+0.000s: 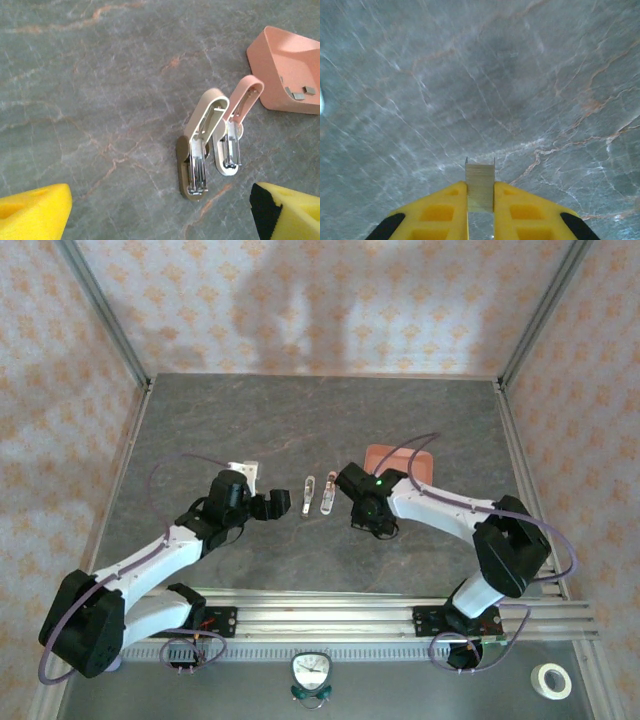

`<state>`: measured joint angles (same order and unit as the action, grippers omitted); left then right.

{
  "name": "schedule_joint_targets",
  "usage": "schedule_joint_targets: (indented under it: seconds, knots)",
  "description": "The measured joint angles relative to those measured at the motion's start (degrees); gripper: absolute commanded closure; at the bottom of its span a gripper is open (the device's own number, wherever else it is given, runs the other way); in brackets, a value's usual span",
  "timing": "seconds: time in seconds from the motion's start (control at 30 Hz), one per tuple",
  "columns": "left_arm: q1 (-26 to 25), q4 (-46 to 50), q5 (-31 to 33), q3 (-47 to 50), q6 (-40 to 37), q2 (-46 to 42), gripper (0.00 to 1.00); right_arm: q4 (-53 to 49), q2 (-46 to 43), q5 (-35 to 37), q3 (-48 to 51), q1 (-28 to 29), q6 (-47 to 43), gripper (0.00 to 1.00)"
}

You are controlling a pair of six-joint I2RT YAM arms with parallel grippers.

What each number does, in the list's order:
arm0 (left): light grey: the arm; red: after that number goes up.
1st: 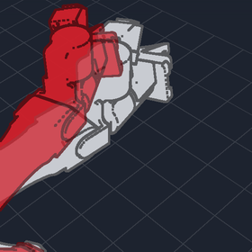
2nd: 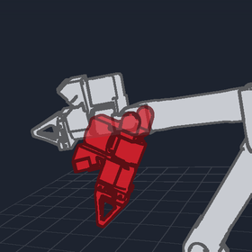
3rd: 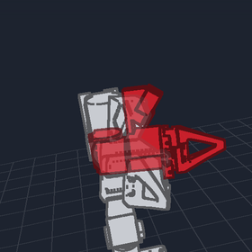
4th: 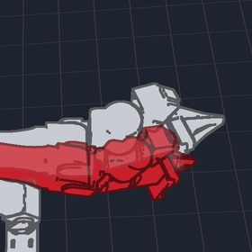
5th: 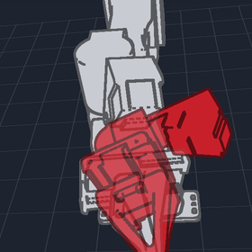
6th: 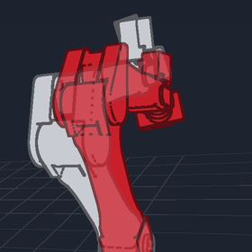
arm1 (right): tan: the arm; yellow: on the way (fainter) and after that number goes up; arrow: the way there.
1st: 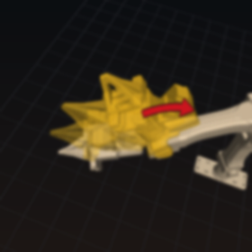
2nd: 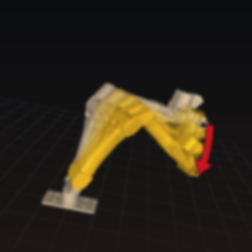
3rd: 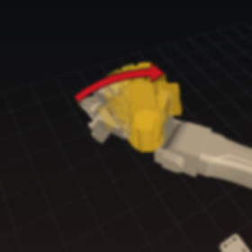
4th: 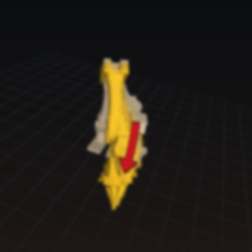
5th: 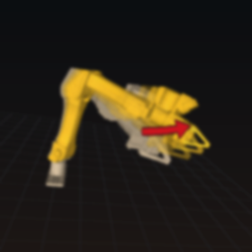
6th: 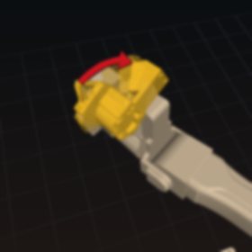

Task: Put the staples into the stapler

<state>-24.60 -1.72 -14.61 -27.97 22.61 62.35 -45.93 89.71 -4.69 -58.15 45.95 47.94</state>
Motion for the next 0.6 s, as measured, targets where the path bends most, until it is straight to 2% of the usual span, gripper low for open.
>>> schedule_joint_targets:
  seconds: [0.47, 0.6]
  knots:
    - [0.00, 0.15, -0.66, 1.20, 4.46, 0.00, 0.08, 5.38, 2.62, -2.95, 5.33, 0.90, -9.62, 0.82]
    - [0.00, 0.13, -0.66, 1.38, 4.57, -0.09, 0.08, 5.31, 3.87, -3.61, 5.40, 0.90, -11.54, 0.75]
